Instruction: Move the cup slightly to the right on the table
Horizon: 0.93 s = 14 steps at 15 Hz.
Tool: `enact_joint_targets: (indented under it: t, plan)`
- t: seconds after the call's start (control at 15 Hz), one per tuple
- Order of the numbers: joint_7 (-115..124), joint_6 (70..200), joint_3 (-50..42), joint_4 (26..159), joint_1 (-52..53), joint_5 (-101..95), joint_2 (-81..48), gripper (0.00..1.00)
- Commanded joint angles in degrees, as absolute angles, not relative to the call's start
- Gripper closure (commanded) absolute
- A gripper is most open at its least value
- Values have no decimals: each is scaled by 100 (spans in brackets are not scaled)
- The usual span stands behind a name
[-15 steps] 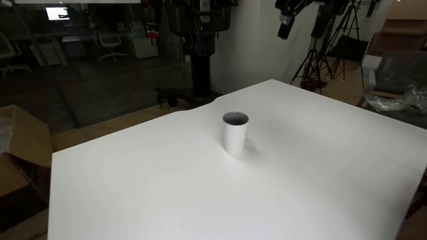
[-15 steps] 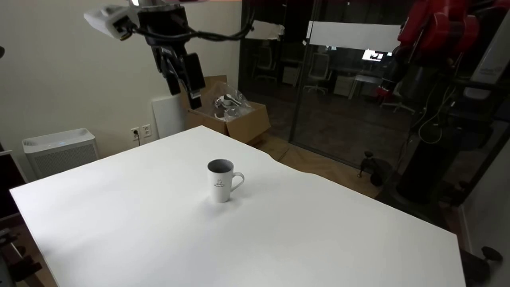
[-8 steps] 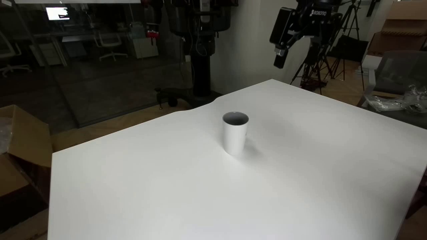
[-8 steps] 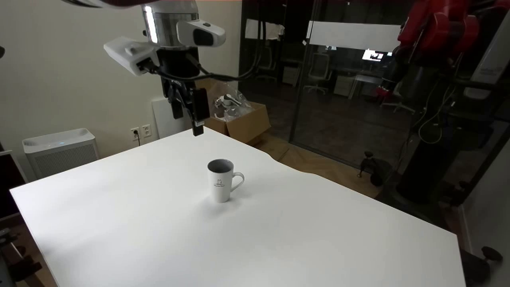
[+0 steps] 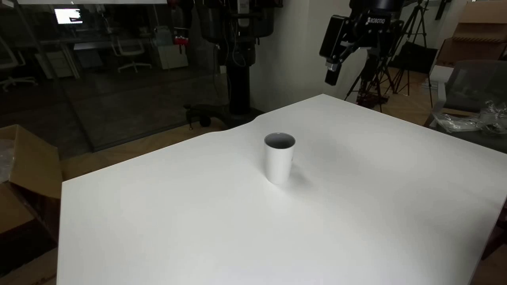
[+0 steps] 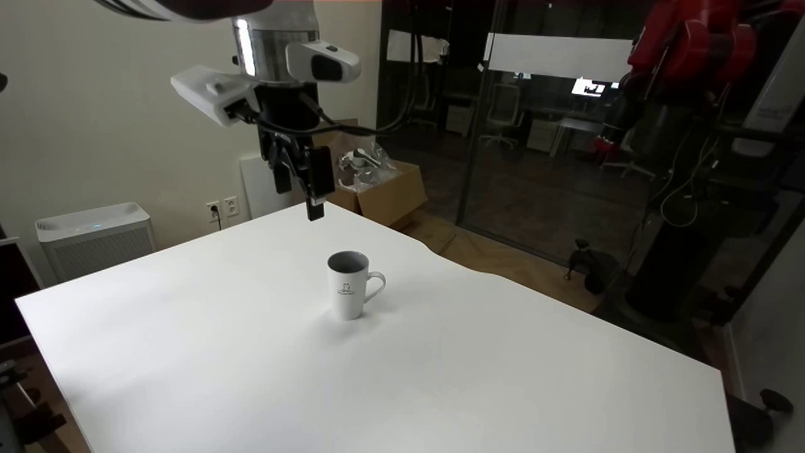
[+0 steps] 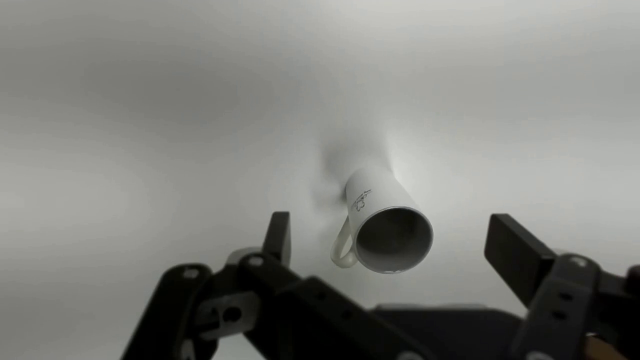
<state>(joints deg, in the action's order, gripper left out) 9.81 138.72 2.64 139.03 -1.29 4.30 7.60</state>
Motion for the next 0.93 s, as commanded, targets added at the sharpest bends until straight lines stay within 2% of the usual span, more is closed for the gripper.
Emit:
enact_joint_targets:
  t: [0.0, 0.47, 0.87]
  plan:
    - [528, 13557, -39, 13117, -188, 707, -27, 0]
    - [215, 12149, -362, 10926, -532, 837, -2020, 0]
    - [751, 11126, -319, 9040, -226, 417, -3544, 0]
